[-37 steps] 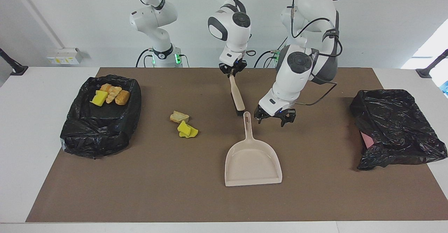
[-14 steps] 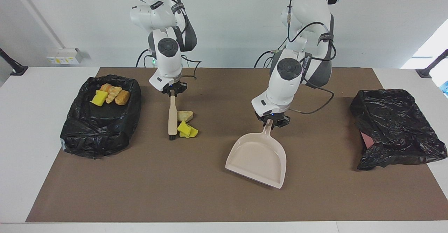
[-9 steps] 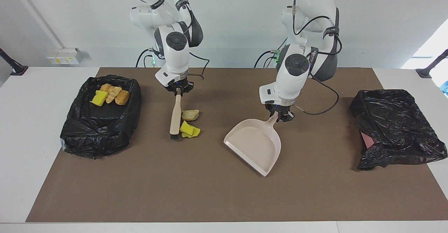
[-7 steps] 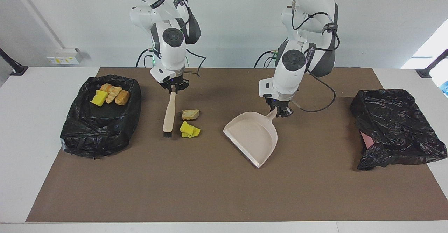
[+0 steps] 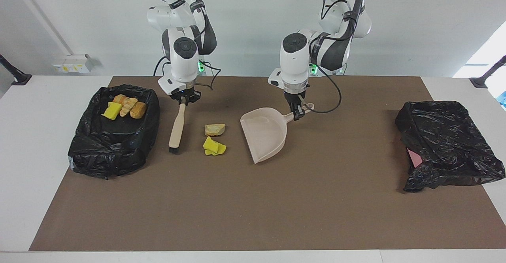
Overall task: Sweep and dump trash in bin
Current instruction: 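Sweep the yellow sponges with the right gripper's brush toward the dustpan, then carry the loaded dustpan with the left gripper toward the black bag, then tip the dustpan with the left gripper to dump trash into the bag, then lay the brush on the mat and withdraw the right gripper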
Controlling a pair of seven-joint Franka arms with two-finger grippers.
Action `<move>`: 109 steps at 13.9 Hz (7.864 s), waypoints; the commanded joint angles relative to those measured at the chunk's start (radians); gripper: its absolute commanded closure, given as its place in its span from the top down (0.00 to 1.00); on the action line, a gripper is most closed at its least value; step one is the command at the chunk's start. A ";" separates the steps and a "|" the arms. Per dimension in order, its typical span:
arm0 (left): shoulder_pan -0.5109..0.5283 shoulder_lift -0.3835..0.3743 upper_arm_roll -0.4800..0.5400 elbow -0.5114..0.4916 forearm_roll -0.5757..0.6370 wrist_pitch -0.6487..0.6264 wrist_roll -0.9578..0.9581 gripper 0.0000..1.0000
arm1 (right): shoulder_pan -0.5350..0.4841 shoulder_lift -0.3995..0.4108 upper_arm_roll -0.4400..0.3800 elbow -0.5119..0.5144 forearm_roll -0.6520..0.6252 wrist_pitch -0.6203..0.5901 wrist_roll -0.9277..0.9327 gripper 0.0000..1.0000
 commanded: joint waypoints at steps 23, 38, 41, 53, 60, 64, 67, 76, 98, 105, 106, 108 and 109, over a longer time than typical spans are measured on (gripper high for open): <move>-0.035 0.056 0.020 -0.017 -0.087 -0.013 0.008 0.00 | 0.149 0.229 0.001 0.387 0.021 -0.177 -0.354 0.00; 0.036 0.054 0.017 -0.013 -0.087 0.000 0.034 0.00 | 0.142 0.261 -0.004 0.445 0.231 -0.253 -0.322 0.00; 0.077 0.048 0.017 -0.010 -0.099 0.018 0.089 0.00 | 0.082 0.130 -0.004 0.449 0.209 -0.374 -0.114 0.00; 0.422 0.073 0.017 0.292 -0.171 -0.137 0.592 0.00 | 0.473 0.040 0.015 0.257 0.381 -0.229 0.356 0.00; 0.664 0.062 0.024 0.420 -0.153 -0.306 0.946 0.00 | 0.565 0.134 0.013 0.178 0.381 -0.022 0.410 0.00; 0.827 0.060 0.026 0.420 -0.153 -0.295 1.152 0.00 | 0.574 0.145 0.015 0.173 0.379 0.010 0.401 0.00; 0.919 0.057 0.031 0.420 -0.090 -0.261 1.243 0.00 | 0.582 0.180 0.013 0.164 0.379 0.061 0.411 0.00; 1.035 0.064 0.032 0.420 0.263 -0.146 1.211 0.00 | 0.519 0.214 0.004 0.231 0.307 0.066 0.324 1.00; 0.918 -0.073 0.018 0.335 0.949 -0.072 0.846 0.00 | 0.197 0.062 -0.451 0.677 0.063 -0.270 -0.237 1.00; 0.763 -0.093 0.018 0.337 1.056 -0.261 0.737 0.00 | 0.180 0.068 -0.528 0.942 0.138 -0.609 -0.296 1.00; 0.752 -0.097 0.017 0.337 1.061 -0.288 0.720 0.00 | 0.178 0.065 -0.536 0.931 0.146 -0.608 -0.293 1.00; 0.748 -0.099 0.015 0.332 1.058 -0.287 0.720 0.00 | 0.180 0.050 -0.536 0.900 0.148 -0.603 -0.284 1.00; 0.746 -0.099 0.015 0.334 1.055 -0.290 0.720 0.00 | 0.180 0.049 -0.536 0.891 0.148 -0.603 -0.284 1.00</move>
